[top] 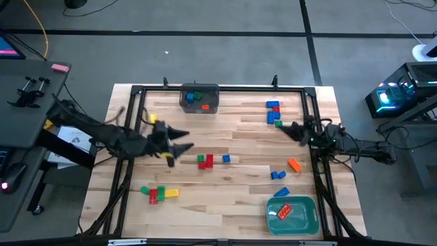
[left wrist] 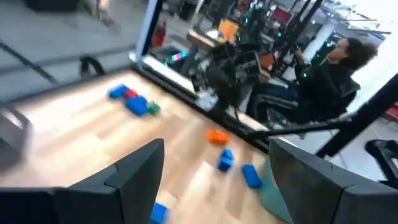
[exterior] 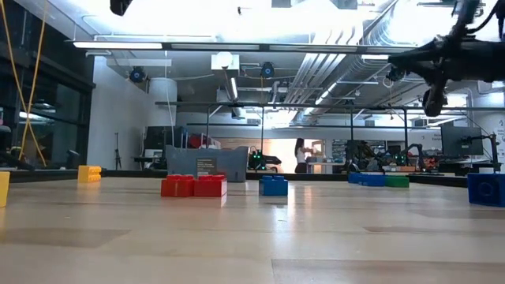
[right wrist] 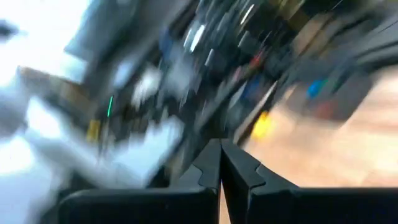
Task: Sort blocks by size
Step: Put the blue game piece into the black bin
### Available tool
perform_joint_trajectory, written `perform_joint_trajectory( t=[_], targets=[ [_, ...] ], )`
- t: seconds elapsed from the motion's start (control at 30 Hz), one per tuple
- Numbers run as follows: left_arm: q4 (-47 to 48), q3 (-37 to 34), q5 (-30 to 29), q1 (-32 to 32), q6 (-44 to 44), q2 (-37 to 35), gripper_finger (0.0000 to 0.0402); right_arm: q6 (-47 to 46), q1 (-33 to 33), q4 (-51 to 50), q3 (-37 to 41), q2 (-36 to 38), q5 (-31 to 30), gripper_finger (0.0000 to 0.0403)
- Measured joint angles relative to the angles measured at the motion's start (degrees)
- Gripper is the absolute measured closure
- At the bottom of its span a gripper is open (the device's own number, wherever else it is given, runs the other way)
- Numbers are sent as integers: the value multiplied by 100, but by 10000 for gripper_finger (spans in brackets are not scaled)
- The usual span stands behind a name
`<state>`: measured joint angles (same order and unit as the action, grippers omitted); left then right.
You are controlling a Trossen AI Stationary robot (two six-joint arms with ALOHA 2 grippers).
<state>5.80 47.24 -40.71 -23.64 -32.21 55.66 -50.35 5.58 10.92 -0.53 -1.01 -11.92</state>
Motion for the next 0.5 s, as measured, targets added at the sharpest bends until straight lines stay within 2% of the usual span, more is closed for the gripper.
perform_joint_trajectory(
  t=[0.1, 0.2, 0.33, 0.5],
  targets=[
    [518, -12, 223, 292, 565, -446, 129, -348, 0, 693, 1, -161, -1172, 402],
    [1046, -16, 607, 705, 877, -916, 129, -13, 0, 1663, -1, -597, -1945, 402],
    [1695, -15, 1314, 1436, 1125, -1369, 129, 228, 0, 2884, -25, -1706, -2284, 402],
    [1701, -15, 2310, 2461, 1583, -1524, 129, -55, 55, 3180, -861, -3694, -2617, 402]
  ],
)
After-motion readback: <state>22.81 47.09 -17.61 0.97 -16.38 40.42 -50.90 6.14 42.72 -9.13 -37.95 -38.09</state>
